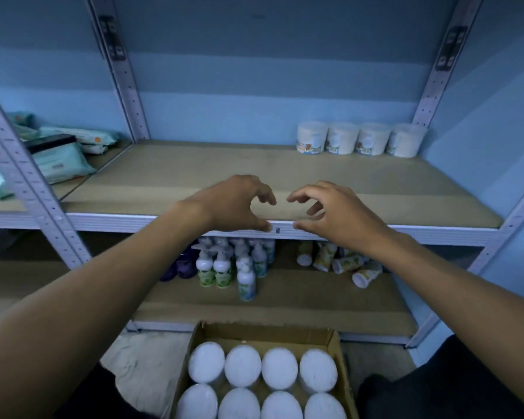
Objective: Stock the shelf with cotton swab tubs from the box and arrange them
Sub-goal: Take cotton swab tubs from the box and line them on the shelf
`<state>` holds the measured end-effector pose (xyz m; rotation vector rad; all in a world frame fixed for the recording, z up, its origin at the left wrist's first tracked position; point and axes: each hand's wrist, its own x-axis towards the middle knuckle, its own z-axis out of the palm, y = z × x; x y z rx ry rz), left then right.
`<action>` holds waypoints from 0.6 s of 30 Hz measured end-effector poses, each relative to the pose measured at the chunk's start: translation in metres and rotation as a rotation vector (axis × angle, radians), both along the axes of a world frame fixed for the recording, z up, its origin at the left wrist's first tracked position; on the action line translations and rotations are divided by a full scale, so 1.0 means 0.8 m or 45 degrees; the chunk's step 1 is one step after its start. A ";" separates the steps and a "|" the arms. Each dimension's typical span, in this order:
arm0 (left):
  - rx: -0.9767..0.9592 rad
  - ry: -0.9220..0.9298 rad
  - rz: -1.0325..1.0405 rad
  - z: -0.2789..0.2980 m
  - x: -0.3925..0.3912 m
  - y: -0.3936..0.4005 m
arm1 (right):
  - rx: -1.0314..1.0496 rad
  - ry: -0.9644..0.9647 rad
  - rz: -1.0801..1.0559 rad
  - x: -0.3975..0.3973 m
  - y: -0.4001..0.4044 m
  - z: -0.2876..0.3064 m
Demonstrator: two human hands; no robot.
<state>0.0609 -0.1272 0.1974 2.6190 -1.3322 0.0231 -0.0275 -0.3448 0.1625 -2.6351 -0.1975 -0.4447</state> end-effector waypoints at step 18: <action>0.105 0.438 0.188 -0.194 -0.023 0.089 | -0.022 0.427 0.141 -0.001 0.103 -0.195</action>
